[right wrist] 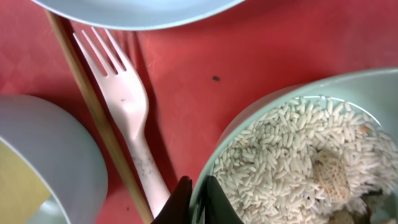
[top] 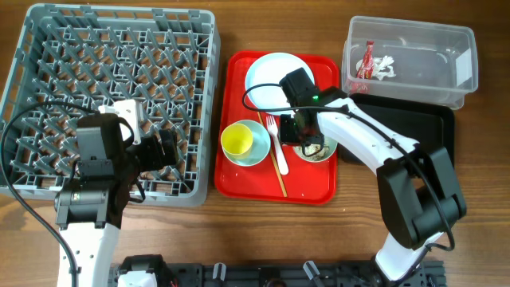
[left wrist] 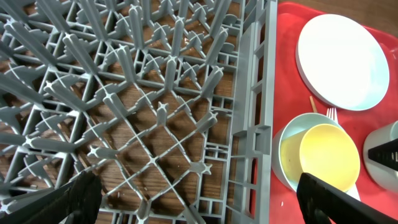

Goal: Sort waste into correct bins and load items into the dishwasher rack
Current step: 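Grasp the light-blue rice bowl with the right gripper, then tip the rice bowl over the black tray to empty the rice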

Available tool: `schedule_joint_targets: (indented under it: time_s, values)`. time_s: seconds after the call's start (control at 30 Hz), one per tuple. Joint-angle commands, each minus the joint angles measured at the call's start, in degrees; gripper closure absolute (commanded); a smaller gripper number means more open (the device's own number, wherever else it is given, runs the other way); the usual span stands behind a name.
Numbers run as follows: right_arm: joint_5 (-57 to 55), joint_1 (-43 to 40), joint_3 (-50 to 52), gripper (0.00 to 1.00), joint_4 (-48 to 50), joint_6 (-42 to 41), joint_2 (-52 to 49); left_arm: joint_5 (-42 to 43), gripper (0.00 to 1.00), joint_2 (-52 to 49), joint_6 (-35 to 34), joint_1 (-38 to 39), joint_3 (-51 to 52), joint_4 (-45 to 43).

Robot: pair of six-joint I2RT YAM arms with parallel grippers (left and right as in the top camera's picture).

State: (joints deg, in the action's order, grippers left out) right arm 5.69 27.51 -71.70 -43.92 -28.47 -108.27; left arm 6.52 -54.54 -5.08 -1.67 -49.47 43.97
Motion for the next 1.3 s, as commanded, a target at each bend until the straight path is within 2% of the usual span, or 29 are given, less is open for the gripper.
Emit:
schedule_joint_targets:
  time_s: [0.0, 0.23, 0.47, 0.73, 1.03, 1.27]
  values:
    - [1.29, 0.22, -3.52, 0.96, -2.51, 0.09, 1.11, 0.28, 0.0, -0.17, -0.33, -0.42, -1.01, 0.07]
    - [1.95, -0.68, -7.23, 0.96, -3.58, 1.86, 8.2, 0.28, 0.0, -0.17, -0.33, -0.42, -1.01, 0.07]
    - [8.76, -7.85, -7.21, 0.96, -3.72, 3.1, 14.36, 0.28, 0.0, -0.17, -0.33, -0.42, -1.01, 0.07]
    - [26.64, -22.75, -4.24, 0.96, -4.44, 9.53, 14.47, 0.28, 0.0, -0.17, -0.33, -0.42, -1.01, 0.07]
    - [48.85, -40.04, 5.46, 0.96, -2.91, 19.89, 13.73, 0.28, 0.0, -0.17, -0.33, -0.42, -1.01, 0.07]
    - [65.57, -50.6, 12.17, 0.96, 2.4, 20.5, 11.96, 0.28, 0.0, -0.17, -0.33, -0.42, -1.01, 0.09]
